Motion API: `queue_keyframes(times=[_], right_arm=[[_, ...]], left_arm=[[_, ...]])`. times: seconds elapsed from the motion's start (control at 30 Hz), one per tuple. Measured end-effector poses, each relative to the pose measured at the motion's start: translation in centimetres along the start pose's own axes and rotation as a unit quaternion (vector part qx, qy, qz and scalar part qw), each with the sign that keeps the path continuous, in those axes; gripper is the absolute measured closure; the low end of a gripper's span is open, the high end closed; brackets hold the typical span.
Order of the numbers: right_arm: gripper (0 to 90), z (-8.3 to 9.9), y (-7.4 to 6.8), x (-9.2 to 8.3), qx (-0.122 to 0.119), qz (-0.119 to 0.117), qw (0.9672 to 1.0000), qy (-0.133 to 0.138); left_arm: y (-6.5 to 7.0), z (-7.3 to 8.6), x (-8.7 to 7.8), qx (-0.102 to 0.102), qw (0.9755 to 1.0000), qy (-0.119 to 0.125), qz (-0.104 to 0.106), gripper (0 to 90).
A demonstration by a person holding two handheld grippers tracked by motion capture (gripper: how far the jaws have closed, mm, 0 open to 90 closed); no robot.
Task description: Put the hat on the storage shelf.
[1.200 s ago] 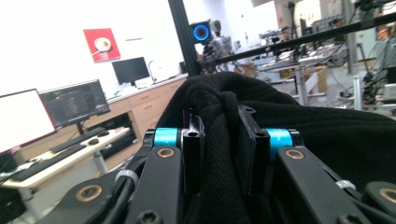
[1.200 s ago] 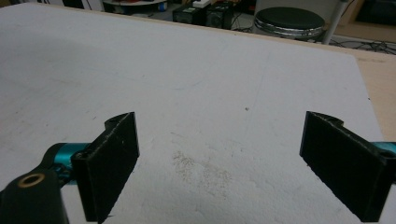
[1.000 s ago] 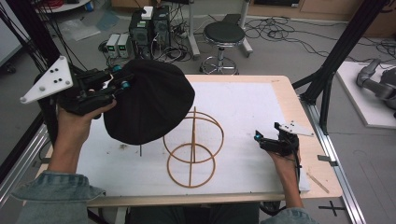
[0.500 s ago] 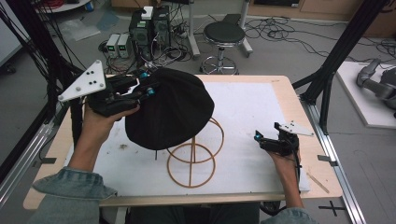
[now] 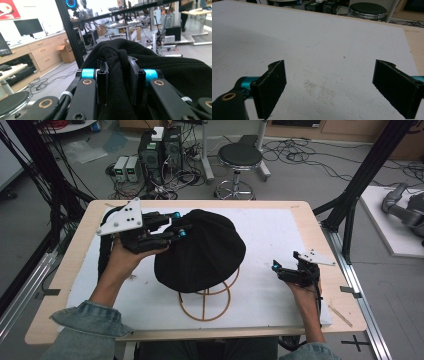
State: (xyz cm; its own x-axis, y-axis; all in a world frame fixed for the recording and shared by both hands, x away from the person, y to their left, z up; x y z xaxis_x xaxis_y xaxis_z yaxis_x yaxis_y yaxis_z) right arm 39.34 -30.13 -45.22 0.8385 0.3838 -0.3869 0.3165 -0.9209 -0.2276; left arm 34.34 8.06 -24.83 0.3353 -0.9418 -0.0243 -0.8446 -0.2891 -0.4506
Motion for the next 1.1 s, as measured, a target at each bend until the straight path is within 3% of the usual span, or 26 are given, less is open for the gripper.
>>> queue_keyframes(times=[0.33,0.47,0.7,1.1], right_arm=[[11.6,0.1,0.0,0.1,0.001,0.001,1.0,-0.004],[11.6,0.1,0.0,0.1,0.0,0.001,1.0,-0.005],[11.6,0.1,0.0,0.1,-0.002,0.001,1.0,-0.006],[11.5,0.1,0.0,0.1,-0.002,0.0,1.0,-0.006]], left_arm=[[1.4,0.8,1.4,-0.001,0.9995,-0.02,0.024,70.4],[1.7,1.0,1.5,0.006,0.9994,-0.027,0.022,66.1],[1.7,1.3,1.2,-0.007,0.9996,-0.021,0.019,54.9],[1.6,1.4,0.9,-0.006,0.9998,-0.017,0.013,53.3]])
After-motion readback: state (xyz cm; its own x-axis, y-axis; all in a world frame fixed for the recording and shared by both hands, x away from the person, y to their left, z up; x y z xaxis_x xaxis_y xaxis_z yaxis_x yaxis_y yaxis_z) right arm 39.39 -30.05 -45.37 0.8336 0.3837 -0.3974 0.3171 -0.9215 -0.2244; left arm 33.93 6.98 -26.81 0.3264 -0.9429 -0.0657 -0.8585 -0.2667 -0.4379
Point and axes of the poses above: each handheld gripper's, and its own axes: x roughly forward along the jaws, z roughly out of its underside, y roughly to its right, the point moved 6 cm from there along x, roughly forward along the jaws, and after that the axes turned 14 degrees about x, right-handed, at the moved point
